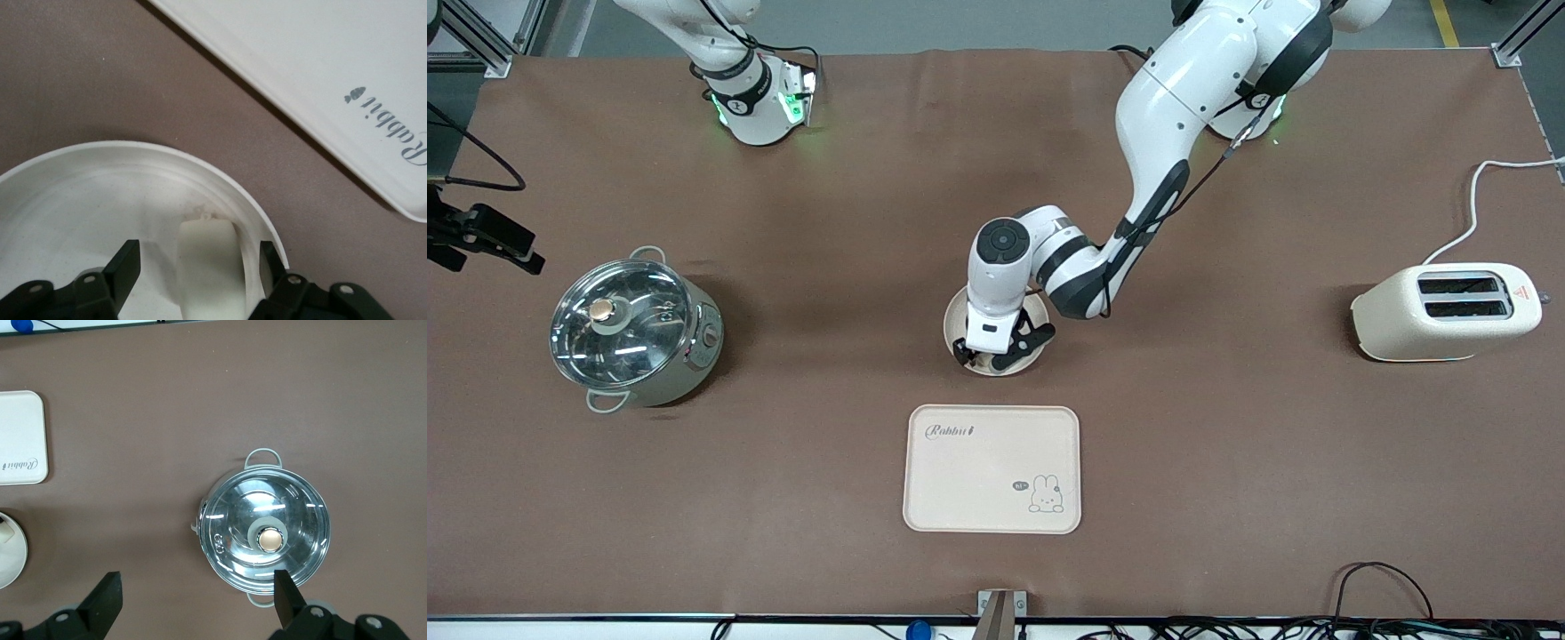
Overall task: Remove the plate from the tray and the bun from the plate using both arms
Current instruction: 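Close the left gripper on the white bun and lift it, then carry the bun with the left gripper toward the toaster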
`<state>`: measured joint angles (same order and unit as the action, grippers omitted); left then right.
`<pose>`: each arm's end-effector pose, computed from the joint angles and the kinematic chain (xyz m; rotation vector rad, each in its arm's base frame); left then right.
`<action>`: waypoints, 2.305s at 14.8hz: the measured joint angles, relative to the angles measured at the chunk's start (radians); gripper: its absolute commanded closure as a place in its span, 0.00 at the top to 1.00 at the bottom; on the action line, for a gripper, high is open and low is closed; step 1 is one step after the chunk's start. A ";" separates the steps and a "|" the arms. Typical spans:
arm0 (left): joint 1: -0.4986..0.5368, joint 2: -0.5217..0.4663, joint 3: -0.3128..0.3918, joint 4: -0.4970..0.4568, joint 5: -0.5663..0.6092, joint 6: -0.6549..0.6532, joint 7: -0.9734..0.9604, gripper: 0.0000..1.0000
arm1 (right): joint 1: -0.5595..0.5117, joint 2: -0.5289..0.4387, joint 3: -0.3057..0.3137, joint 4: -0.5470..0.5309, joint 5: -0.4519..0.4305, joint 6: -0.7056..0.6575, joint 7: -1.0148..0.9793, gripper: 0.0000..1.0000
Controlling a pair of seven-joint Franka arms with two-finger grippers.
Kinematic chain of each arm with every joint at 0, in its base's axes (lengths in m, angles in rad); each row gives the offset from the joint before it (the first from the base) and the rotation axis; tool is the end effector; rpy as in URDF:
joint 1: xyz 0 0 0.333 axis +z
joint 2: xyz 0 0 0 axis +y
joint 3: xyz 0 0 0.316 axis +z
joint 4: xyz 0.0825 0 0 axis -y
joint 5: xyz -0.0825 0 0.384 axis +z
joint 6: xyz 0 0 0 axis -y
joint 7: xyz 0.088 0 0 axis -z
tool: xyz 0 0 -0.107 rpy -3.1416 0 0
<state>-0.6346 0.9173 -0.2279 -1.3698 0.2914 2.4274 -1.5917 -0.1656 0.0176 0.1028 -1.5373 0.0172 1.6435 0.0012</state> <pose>0.5175 -0.5421 0.1879 2.8470 0.9218 0.1347 0.5667 -0.0345 0.6374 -3.1206 0.1008 -0.1394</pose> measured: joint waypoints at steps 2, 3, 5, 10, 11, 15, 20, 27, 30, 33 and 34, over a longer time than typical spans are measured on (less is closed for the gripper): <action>-0.004 0.001 0.000 0.000 0.000 0.000 -0.003 0.27 | 0.001 0.000 0.004 0.002 -0.001 -0.001 0.000 1.00; -0.005 0.001 0.000 0.001 0.000 0.000 -0.004 0.16 | 0.002 0.001 0.006 0.002 -0.002 -0.002 0.000 1.00; -0.005 0.001 0.000 0.006 0.000 0.000 -0.004 0.01 | 0.004 0.001 0.009 0.002 -0.006 -0.020 0.000 1.00; 0.019 -0.057 0.008 0.047 0.004 -0.097 -0.002 0.02 | 0.002 0.001 0.005 0.002 -0.009 -0.064 0.000 1.00; 0.039 -0.097 0.010 0.054 0.008 -0.174 0.015 0.02 | 0.002 0.001 0.005 0.002 -0.009 -0.064 0.000 1.00; 0.190 -0.279 0.015 -0.007 0.014 -0.410 0.241 0.03 | 0.003 0.001 0.007 0.005 -0.010 -0.063 0.000 1.00; 0.492 -0.358 0.019 -0.222 0.016 -0.336 0.488 0.05 | 0.003 0.000 0.006 0.019 -0.014 -0.072 -0.001 1.00; 0.630 -0.203 0.015 -0.328 0.016 -0.037 0.504 0.24 | 0.041 -0.028 -0.017 0.030 -0.016 -0.112 -0.002 1.00; 0.642 -0.203 0.009 -0.327 0.016 -0.035 0.504 1.00 | 0.102 -0.030 -0.091 0.030 -0.017 -0.115 -0.002 1.00; 0.643 -0.204 0.009 -0.323 0.016 -0.033 0.504 1.00 | 0.107 -0.030 -0.102 0.029 -0.017 -0.114 -0.002 1.00; 0.643 -0.208 0.008 -0.317 0.016 -0.032 0.504 1.00 | 0.108 -0.030 -0.102 0.029 -0.017 -0.114 -0.002 1.00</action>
<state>0.0079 0.7093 -0.2204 -1.6867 0.3070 2.3956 -1.0878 -0.0576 -0.0126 0.0008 -1.5082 0.0007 1.5290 -0.0008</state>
